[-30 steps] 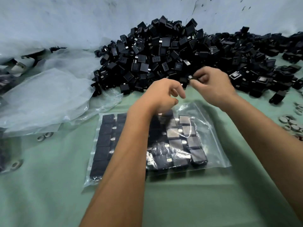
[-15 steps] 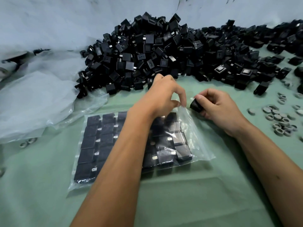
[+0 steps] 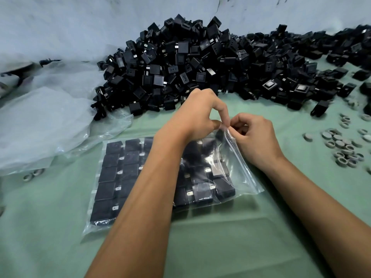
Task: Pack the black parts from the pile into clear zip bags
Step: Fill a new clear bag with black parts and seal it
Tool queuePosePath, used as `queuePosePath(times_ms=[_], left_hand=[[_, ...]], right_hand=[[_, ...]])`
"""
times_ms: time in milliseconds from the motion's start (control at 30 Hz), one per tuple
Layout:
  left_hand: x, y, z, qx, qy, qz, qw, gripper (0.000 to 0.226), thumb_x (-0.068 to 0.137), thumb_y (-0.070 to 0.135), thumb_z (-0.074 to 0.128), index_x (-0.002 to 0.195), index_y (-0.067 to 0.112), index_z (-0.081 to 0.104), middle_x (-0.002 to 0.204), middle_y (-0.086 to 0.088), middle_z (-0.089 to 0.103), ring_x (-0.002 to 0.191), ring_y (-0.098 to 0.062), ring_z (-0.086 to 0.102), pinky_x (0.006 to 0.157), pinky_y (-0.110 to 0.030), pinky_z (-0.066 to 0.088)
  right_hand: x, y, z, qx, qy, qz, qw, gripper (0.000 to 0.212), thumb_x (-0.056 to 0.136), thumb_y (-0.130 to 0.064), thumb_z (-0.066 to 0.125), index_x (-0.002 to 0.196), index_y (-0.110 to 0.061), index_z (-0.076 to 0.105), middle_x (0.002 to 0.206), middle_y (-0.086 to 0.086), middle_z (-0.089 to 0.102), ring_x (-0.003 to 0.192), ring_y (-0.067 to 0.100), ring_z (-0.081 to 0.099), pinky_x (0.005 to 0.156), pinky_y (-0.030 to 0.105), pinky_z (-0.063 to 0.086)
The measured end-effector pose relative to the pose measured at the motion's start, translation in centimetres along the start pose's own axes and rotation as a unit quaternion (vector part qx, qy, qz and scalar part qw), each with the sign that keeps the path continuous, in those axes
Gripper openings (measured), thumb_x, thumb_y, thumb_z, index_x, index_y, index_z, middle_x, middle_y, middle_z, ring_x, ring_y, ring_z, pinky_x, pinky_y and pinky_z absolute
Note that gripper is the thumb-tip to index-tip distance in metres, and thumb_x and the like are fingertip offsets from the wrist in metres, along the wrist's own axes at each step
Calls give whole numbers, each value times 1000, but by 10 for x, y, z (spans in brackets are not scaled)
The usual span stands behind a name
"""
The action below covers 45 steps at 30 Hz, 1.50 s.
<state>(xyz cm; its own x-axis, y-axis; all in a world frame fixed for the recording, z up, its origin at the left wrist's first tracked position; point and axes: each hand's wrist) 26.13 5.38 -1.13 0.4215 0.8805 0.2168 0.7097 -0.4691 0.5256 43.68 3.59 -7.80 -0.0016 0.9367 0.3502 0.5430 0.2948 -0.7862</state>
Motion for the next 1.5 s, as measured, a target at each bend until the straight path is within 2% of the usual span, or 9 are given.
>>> queuePosePath(times_ms=[200, 367, 567, 700, 800, 867, 933, 1067, 1500], left_hand=[[2, -8, 5, -22, 16, -20, 999, 20, 85, 16, 81, 91, 33, 74, 107, 5, 59, 101, -16, 58, 88, -36, 54], [-5, -32, -4, -35, 24, -83, 996, 18, 92, 11, 74, 102, 27, 72, 101, 8, 66, 83, -5, 63, 73, -23, 51], [-15, -47, -14, -52, -19, -146, 988, 14, 98, 13, 67, 101, 25, 74, 89, 8, 73, 82, -5, 70, 68, -20, 49], [-15, -46, -13, -56, -34, -159, 985, 15, 98, 14, 66, 100, 26, 74, 88, 8, 74, 81, -5, 68, 65, -19, 44], [-15, -45, -13, -55, -40, -163, 984, 12, 98, 15, 67, 99, 25, 75, 86, 8, 74, 76, -2, 67, 63, -18, 43], [-14, -45, -13, -45, -43, -165, 984, 10, 98, 18, 69, 95, 24, 75, 80, 11, 72, 69, 4, 64, 61, -18, 42], [-14, -44, -12, -35, -45, -164, 985, 9, 97, 20, 70, 92, 24, 75, 77, 11, 70, 70, 1, 63, 61, -20, 41], [-14, -44, -11, -38, -46, -168, 984, 11, 96, 28, 72, 87, 22, 75, 82, 8, 68, 76, -6, 62, 63, -23, 41], [-16, -40, -11, -65, -52, -172, 982, 14, 94, 31, 74, 88, 18, 72, 83, -1, 75, 70, -13, 65, 66, -27, 51]], right_hand=[[-3, -6, 4, 14, -19, -13, 1000, 14, 92, -28, 79, 87, -15, 76, 78, 0, 73, 71, 16, 70, 65, 27, 55], [2, -3, -3, 86, -65, 61, 992, 17, 83, -23, 88, 94, -15, 79, 87, 0, 77, 82, 17, 75, 75, 32, 61], [-2, -8, 3, 52, -65, 30, 996, 11, 90, -28, 81, 98, -21, 83, 88, -3, 77, 83, 20, 73, 79, 45, 61], [-1, -6, 5, 89, -24, 63, 994, 14, 91, -26, 80, 101, -17, 79, 88, -3, 79, 84, 14, 76, 83, 43, 63], [0, -3, 5, 91, -6, 68, 994, 12, 100, -19, 68, 109, -19, 76, 93, -8, 77, 88, 6, 73, 86, 37, 60], [0, -3, 5, 81, 2, 59, 995, 20, 105, -18, 56, 110, -24, 75, 78, -17, 71, 72, -2, 64, 73, 26, 52], [-2, -5, 5, 74, -2, 59, 996, 23, 107, -20, 51, 111, -27, 73, 65, -15, 65, 60, 4, 55, 62, 27, 46], [-3, -11, 3, 94, -20, 64, 993, 23, 109, -22, 50, 117, -25, 71, 85, 9, 74, 78, 30, 71, 77, 44, 58], [-2, -10, 1, 105, -72, 56, 990, 27, 109, -32, 49, 128, -24, 68, 112, 2, 76, 106, 24, 71, 99, 52, 55]])
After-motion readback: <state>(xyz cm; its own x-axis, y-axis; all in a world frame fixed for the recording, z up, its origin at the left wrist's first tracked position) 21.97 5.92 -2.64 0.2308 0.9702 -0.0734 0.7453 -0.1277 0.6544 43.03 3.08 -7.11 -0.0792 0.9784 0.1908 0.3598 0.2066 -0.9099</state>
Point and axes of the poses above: each hand's wrist, its own x-axis towards the middle knuckle, its own z-axis out of the palm, y = z × x
